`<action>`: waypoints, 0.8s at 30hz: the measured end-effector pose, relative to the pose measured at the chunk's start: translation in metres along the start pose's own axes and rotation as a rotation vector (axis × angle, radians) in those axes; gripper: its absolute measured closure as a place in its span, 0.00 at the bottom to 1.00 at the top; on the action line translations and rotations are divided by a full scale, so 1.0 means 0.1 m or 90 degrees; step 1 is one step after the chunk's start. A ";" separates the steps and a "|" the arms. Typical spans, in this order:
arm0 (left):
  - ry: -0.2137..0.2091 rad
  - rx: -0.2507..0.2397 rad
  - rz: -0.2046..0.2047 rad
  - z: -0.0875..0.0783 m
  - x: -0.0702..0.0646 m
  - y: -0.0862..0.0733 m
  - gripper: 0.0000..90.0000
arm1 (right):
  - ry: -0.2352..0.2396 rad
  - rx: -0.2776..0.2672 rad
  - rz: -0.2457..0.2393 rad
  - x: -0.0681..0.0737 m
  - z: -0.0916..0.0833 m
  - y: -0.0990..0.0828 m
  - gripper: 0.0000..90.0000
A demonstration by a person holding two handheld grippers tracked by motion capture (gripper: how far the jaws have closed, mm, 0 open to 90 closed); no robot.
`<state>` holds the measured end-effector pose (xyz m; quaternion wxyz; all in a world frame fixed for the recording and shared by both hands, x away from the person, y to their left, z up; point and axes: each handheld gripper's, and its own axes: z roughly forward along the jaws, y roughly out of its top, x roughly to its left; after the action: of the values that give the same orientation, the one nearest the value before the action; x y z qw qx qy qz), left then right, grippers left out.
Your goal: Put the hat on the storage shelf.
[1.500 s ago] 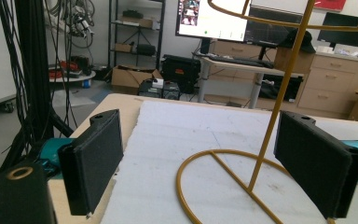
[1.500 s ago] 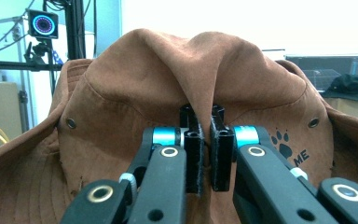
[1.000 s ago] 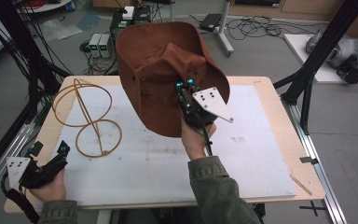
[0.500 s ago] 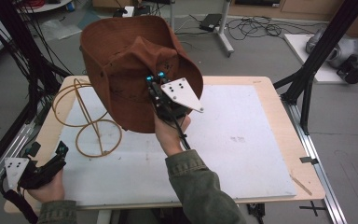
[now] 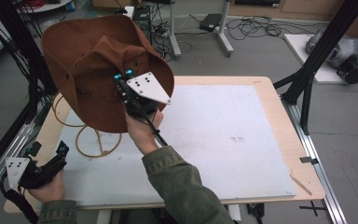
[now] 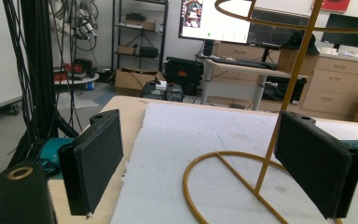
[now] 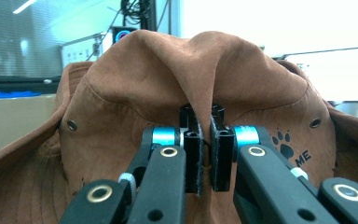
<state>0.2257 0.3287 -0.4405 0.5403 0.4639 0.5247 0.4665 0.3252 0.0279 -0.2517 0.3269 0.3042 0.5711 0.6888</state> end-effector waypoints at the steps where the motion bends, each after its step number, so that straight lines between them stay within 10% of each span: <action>1: 0.000 0.000 0.000 0.00 0.00 0.00 0.18 | 0.004 0.002 0.001 0.03 0.03 -0.01 0.97; 24: 0.000 0.002 -0.009 0.00 0.03 0.00 0.18 | 0.093 0.037 -0.008 0.44 0.26 -0.19 0.96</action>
<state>0.2255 0.3312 -0.4411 0.5427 0.4612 0.5287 0.4618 0.3213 0.0812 -0.2644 0.2798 0.2589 0.6149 0.6903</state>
